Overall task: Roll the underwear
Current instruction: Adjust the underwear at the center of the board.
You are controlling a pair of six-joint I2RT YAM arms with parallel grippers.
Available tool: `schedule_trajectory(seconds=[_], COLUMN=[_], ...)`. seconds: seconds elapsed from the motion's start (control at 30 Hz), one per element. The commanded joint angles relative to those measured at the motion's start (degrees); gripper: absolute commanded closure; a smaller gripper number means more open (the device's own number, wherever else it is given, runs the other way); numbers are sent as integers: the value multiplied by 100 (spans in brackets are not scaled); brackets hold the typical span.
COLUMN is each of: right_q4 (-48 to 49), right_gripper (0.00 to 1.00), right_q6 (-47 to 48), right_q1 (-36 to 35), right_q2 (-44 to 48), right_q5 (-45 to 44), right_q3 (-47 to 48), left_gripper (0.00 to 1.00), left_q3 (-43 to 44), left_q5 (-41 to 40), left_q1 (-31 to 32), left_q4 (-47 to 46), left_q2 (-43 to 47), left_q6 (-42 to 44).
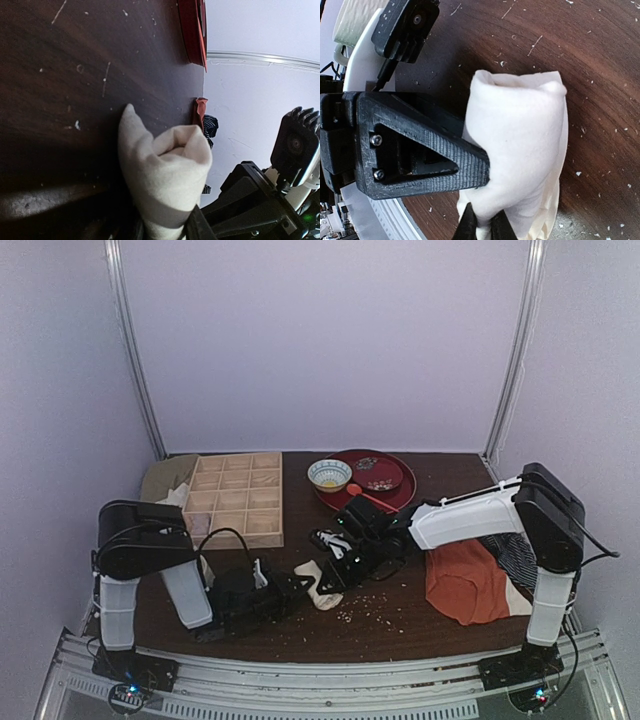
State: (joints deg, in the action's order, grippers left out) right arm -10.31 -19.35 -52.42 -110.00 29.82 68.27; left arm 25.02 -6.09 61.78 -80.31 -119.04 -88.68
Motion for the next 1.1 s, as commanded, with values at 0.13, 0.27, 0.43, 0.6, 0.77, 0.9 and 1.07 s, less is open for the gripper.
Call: schedule_trajectory(seconds=[0.13,0.27,0.43,0.6,0.77,0.9,1.07], right_q4=[-248,-135,27,185,565,780,806], right_gripper=[98,81,75,75,79,79,81], right_q6=[138,-16,-208,-407,-724,-973,-1076], right_q1=[-40,9,97,227,422,566,593], right_q2=[-120,3,173,214,294,288,107], right_q5=[40,0,33,-4,97,255,337], right_q3=[-211,-275,-273,-255,-396,-408,-278], left_gripper=[88,91,91,90,89,88,87], left_q3=[71,23,21,6,-27,-32,-16], left_q5=[362,329,319,311,284,292,292], left_q1=[1,1,1,1,1,1,-8], left_q4=[60,68,79,80,77,77,85], left_q2=[-251,-234,-233,-229,-225,-224,-225], left_q6=[120,84,71,55,31,31,35])
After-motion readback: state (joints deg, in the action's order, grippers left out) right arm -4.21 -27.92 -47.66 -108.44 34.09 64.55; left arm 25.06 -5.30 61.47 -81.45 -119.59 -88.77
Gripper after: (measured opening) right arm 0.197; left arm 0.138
